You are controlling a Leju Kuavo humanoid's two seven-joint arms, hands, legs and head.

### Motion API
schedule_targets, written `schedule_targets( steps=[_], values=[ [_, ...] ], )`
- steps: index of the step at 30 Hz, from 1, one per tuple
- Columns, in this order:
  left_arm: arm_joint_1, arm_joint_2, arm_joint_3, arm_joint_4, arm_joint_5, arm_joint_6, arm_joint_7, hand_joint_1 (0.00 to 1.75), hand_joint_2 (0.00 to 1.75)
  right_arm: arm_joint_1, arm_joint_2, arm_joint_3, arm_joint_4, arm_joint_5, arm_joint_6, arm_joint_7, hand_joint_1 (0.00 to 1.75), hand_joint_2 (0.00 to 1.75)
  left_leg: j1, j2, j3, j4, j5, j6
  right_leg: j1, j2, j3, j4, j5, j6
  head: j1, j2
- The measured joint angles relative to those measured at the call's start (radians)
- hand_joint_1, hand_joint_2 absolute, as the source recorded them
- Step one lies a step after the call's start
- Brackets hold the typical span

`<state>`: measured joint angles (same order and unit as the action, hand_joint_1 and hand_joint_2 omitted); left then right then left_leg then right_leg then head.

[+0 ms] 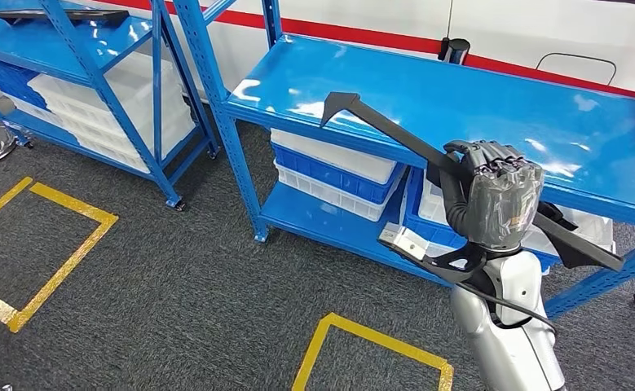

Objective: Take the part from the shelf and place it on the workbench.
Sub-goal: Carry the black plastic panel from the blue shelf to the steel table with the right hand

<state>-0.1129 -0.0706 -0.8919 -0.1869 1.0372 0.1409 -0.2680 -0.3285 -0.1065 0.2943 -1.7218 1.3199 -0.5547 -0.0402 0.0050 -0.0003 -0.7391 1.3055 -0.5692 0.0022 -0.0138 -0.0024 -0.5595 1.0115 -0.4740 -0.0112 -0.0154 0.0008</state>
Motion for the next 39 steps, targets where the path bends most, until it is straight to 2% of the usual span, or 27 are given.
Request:
schedule_targets(
  steps=[1, 2, 4, 5, 6, 8, 9, 11, 13, 14, 15, 16, 17, 19, 20, 21, 23, 25, 27, 29, 30, 31, 32, 34, 35, 36, 39],
  values=[
    [0.000, 0.000, 0.001, 0.000, 0.000, 0.000, 0.000, 0.00, 1.75, 0.000, 0.001, 0.000, 0.001, 0.000, 0.000, 0.000, 1.75, 1.75, 0.000, 0.000, 0.029, -0.028, 0.016, 0.005, 0.003, 0.000, -0.007, 0.000, 0.006, 0.000, 0.000, 0.000],
    [0.000, 0.000, 0.002, 0.000, 0.000, -0.001, 0.000, 0.00, 1.75, 0.000, 0.002, 0.001, 0.001, 0.000, 0.000, 0.000, 1.75, 1.75, -0.001, -0.001, 0.076, -0.090, 0.039, 0.012, 0.006, 0.001, -0.013, 0.000, 0.012, 0.001, 0.000, 0.000],
    [-0.002, 0.002, 0.004, 0.000, 0.000, -0.001, 0.000, 0.00, 1.75, -0.002, 0.004, 0.001, 0.001, 0.000, 0.000, 0.002, 1.75, 1.75, -0.006, -0.004, 0.173, -0.234, 0.064, 0.028, 0.009, 0.002, -0.020, 0.000, 0.022, 0.007, 0.001, 0.000],
    [-0.002, 0.003, 0.004, 0.000, 0.001, -0.001, -0.001, 0.00, 1.75, -0.003, 0.006, 0.001, 0.002, 0.000, 0.000, 0.002, 1.75, 1.75, -0.010, -0.005, 0.200, -0.277, 0.069, 0.034, 0.009, 0.001, -0.022, -0.001, 0.027, 0.012, 0.001, 0.000],
    [-0.003, 0.004, 0.004, 0.000, 0.001, -0.001, -0.002, 0.00, 1.75, -0.005, 0.008, 0.001, 0.002, 0.001, 0.000, 0.003, 1.75, 1.75, -0.015, -0.005, 0.210, -0.297, 0.069, 0.038, 0.008, 0.000, -0.024, -0.001, 0.031, 0.017, 0.000, 0.000],
    [-0.002, 0.004, 0.005, 0.000, 0.005, 0.000, -0.004, 0.00, 1.75, -0.012, 0.014, 0.003, 0.006, 0.006, 0.000, 0.004, 1.75, 1.75, -0.018, -0.003, 0.206, -0.307, 0.084, 0.046, 0.007, -0.001, -0.028, -0.003, 0.040, 0.030, -0.002, 0.000],
    [-0.002, 0.003, 0.007, 0.000, 0.008, 0.002, -0.006, 0.00, 1.75, -0.018, 0.018, 0.004, 0.010, 0.010, 0.001, 0.005, 1.75, 1.75, -0.016, 0.000, 0.204, -0.317, 0.095, 0.051, 0.009, 0.000, -0.037, 0.005, 0.034, 0.033, -0.002, 0.000],
    [-0.003, 0.001, 0.012, 0.000, 0.015, 0.009, -0.009, 0.00, 1.75, -0.040, 0.026, 0.010, 0.030, 0.019, 0.002, 0.008, 1.75, 1.75, -0.010, 0.007, 0.190, -0.333, 0.121, 0.061, 0.011, 0.001, -0.071, 0.070, -0.017, 0.031, 0.003, 0.000],
    [-0.001, -0.001, 0.020, 0.000, 0.025, 0.019, -0.011, 0.00, 1.75, -0.066, 0.036, 0.019, 0.060, 0.023, 0.002, 0.011, 1.75, 1.75, -0.011, 0.010, 0.167, -0.334, 0.141, 0.064, 0.006, 0.002, -0.115, 0.196, -0.092, 0.025, 0.008, 0.000],
    [0.001, -0.004, 0.024, 0.000, 0.031, 0.025, -0.013, 0.00, 1.75, -0.074, 0.041, 0.025, 0.076, 0.023, 0.001, 0.012, 1.75, 1.75, -0.012, 0.010, 0.155, -0.333, 0.149, 0.063, 0.004, 0.002, -0.127, 0.249, -0.114, 0.028, 0.008, 0.000],
    [0.003, -0.007, 0.028, 0.000, 0.039, 0.034, -0.015, 0.00, 1.75, -0.080, 0.047, 0.031, 0.090, 0.022, 0.000, 0.013, 1.75, 1.75, -0.011, 0.011, 0.144, -0.333, 0.157, 0.062, 0.001, 0.002, -0.124, 0.275, -0.121, 0.035, 0.008, 0.000],
    [0.007, -0.011, 0.034, 0.000, 0.047, 0.042, -0.018, 0.00, 1.75, -0.084, 0.054, 0.038, 0.102, 0.020, 0.000, 0.012, 1.75, 1.75, -0.010, 0.011, 0.133, -0.331, 0.165, 0.059, -0.002, 0.001, -0.103, 0.263, -0.112, 0.046, 0.009, 0.000],
    [0.010, -0.016, 0.040, 0.000, 0.055, 0.051, -0.022, 0.00, 1.75, -0.090, 0.062, 0.044, 0.112, 0.017, 0.001, 0.011, 1.75, 1.75, -0.009, 0.010, 0.122, -0.328, 0.172, 0.055, -0.005, 0.001, -0.065, 0.214, -0.093, 0.057, 0.009, 0.000],
    [0.015, -0.023, 0.054, 0.000, 0.069, 0.068, -0.031, 0.00, 1.75, -0.105, 0.079, 0.058, 0.125, 0.009, 0.003, 0.008, 1.75, 1.75, -0.009, 0.010, 0.101, -0.316, 0.182, 0.045, -0.012, 0.000, 0.030, 0.068, -0.065, 0.071, 0.010, 0.000],
    [0.016, -0.026, 0.061, 0.000, 0.073, 0.075, -0.035, 0.00, 1.75, -0.111, 0.087, 0.064, 0.128, 0.003, 0.005, 0.004, 1.75, 1.75, -0.010, 0.010, 0.092, -0.309, 0.188, 0.039, -0.011, 0.001, 0.059, 0.017, -0.060, 0.071, 0.009, 0.000],
    [0.017, -0.028, 0.066, 0.000, 0.076, 0.082, -0.039, 0.00, 1.75, -0.116, 0.093, 0.069, 0.130, -0.004, 0.005, 0.001, 1.75, 1.75, -0.012, 0.009, 0.086, -0.303, 0.193, 0.034, -0.008, 0.002, 0.072, -0.010, -0.061, 0.067, 0.008, 0.000],
    [0.021, -0.033, 0.075, 0.000, 0.079, 0.091, -0.045, 0.00, 1.75, -0.119, 0.098, 0.075, 0.132, -0.020, 0.006, -0.007, 1.75, 1.75, -0.011, 0.007, 0.080, -0.300, 0.203, 0.025, -0.006, 0.004, 0.061, -0.013, -0.056, 0.054, 0.006, 0.000],
    [0.026, -0.035, 0.080, 0.001, 0.081, 0.094, -0.047, 0.00, 1.75, -0.123, 0.098, 0.078, 0.133, -0.031, 0.006, -0.011, 1.75, 1.75, -0.005, 0.005, 0.067, -0.281, 0.180, 0.016, -0.012, 0.002, 0.054, -0.013, -0.044, 0.033, 0.005, 0.000],
    [0.029, -0.037, 0.082, 0.001, 0.081, 0.096, -0.047, 0.00, 1.75, -0.129, 0.100, 0.080, 0.133, -0.035, 0.007, -0.012, 1.75, 1.75, -0.001, 0.002, 0.030, -0.186, 0.095, 0.004, -0.013, 0.001, 0.041, -0.013, -0.026, 0.013, 0.003, 0.000],
    [0.029, -0.039, 0.086, 0.001, 0.081, 0.097, -0.047, 0.00, 1.75, -0.130, 0.100, 0.083, 0.134, -0.037, 0.007, -0.012, 1.75, 1.75, 0.003, 0.002, -0.011, -0.044, 0.013, -0.006, -0.010, 0.000, 0.022, -0.012, -0.009, 0.006, 0.002, 0.000],
    [0.029, -0.039, 0.087, 0.001, 0.081, 0.097, -0.047, 0.00, 1.75, -0.129, 0.100, 0.084, 0.134, -0.038, 0.008, -0.012, 1.75, 1.75, 0.005, 0.002, -0.014, -0.006, 0.000, -0.008, -0.009, 0.000, 0.014, -0.011, -0.003, 0.008, 0.002, 0.000],
    [0.030, -0.039, 0.089, 0.001, 0.081, 0.098, -0.048, 0.00, 1.75, -0.129, 0.099, 0.084, 0.135, -0.041, 0.007, -0.012, 1.75, 1.75, 0.007, 0.002, 0.000, -0.003, 0.005, -0.008, -0.008, 0.000, 0.007, -0.011, 0.002, 0.010, 0.002, 0.000],
    [0.030, -0.040, 0.091, 0.001, 0.080, 0.099, -0.050, 0.00, 1.75, -0.129, 0.097, 0.085, 0.135, -0.047, 0.006, -0.012, 1.75, 1.75, 0.008, 0.002, 0.036, -0.042, 0.023, -0.006, -0.008, 0.001, 0.002, -0.011, 0.006, 0.013, 0.002, 0.000],
    [0.030, -0.040, 0.093, 0.001, 0.079, 0.100, -0.058, 0.00, 1.75, -0.129, 0.086, 0.082, 0.132, -0.069, 0.004, -0.013, 1.75, 1.75, 0.008, -0.002, 0.140, -0.187, 0.065, 0.001, -0.006, 0.001, -0.003, -0.010, 0.012, 0.020, 0.002, 0.000],
    [0.030, -0.040, 0.094, 0.001, 0.078, 0.100, -0.062, 0.00, 1.75, -0.128, 0.078, 0.079, 0.130, -0.081, 0.003, -0.015, 1.75, 1.75, 0.007, -0.004, 0.180, -0.247, 0.077, 0.006, -0.005, 0.001, -0.005, -0.010, 0.016, 0.026, 0.002, 0.000],
    [0.031, -0.039, 0.094, 0.001, 0.076, 0.098, -0.065, 0.00, 1.75, -0.126, 0.068, 0.076, 0.128, -0.091, 0.002, -0.017, 1.75, 1.75, 0.004, -0.006, 0.203, -0.285, 0.081, 0.010, -0.003, 0.000, -0.007, -0.011, 0.020, 0.032, 0.003, 0.000],
    [0.032, -0.038, 0.094, 0.001, 0.068, 0.088, -0.063, 0.00, 1.75, -0.105, 0.033, 0.060, 0.118, -0.111, -0.004, -0.026, 1.75, 1.75, -0.003, -0.004, 0.202, -0.306, 0.093, 0.027, -0.004, -0.001, -0.016, -0.010, 0.029, 0.054, 0.003, 0.000]
  ],
)
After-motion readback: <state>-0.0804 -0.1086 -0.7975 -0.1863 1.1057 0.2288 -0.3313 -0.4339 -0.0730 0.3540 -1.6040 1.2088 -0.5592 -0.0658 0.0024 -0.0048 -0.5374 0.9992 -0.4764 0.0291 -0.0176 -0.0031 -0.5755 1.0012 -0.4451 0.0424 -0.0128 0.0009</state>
